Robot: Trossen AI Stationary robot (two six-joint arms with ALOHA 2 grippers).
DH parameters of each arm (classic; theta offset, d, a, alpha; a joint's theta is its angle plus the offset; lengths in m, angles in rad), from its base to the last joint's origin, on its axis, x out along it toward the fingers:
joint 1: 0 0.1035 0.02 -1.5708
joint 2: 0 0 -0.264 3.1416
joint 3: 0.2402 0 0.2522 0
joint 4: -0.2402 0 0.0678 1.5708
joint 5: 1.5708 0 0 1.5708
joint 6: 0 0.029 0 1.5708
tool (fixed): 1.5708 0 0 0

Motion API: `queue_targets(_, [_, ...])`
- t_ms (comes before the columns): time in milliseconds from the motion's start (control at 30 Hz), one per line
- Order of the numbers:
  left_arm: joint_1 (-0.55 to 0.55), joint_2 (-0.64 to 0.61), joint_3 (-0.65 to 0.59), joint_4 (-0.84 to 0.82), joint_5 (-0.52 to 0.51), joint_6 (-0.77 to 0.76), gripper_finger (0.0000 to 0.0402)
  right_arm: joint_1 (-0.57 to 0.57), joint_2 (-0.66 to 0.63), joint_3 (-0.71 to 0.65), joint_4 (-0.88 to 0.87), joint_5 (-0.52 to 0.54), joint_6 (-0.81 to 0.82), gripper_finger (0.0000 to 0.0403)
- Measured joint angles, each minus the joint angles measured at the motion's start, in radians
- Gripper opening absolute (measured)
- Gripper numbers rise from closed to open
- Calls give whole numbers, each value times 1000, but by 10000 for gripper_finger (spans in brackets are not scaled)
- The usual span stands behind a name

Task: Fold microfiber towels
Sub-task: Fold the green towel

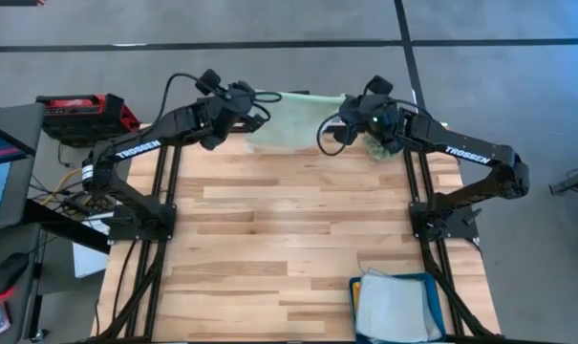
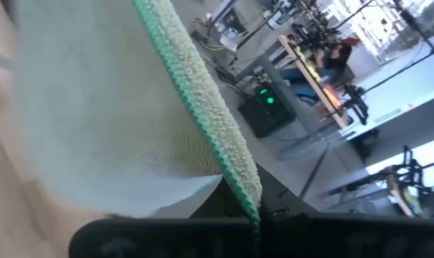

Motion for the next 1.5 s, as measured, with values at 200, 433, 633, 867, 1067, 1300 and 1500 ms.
queue_targets(200, [-73,0,0,-202,31,-128,0,98,-15,0,-212,-10,157,3])
queue_targets(433, [-185,-2,-24,-494,200,-433,0,226,-16,-47,-386,-202,393,4])
queue_targets(633, [-276,-1,-123,-535,282,-563,0,337,-15,-149,-384,-239,504,4])
queue_targets(867, [-372,-1,-248,-501,448,-665,0,471,-15,-278,-340,-262,678,4])
queue_targets(1067, [-450,0,-357,-439,546,-743,0,577,-15,-413,-191,-343,781,4])
queue_targets(1300, [-515,-1,-472,-271,584,-782,0,671,-15,-547,-50,-348,921,4])
queue_targets(1500, [-535,-1,-545,-179,631,-812,0,708,-15,-614,38,-349,985,6])
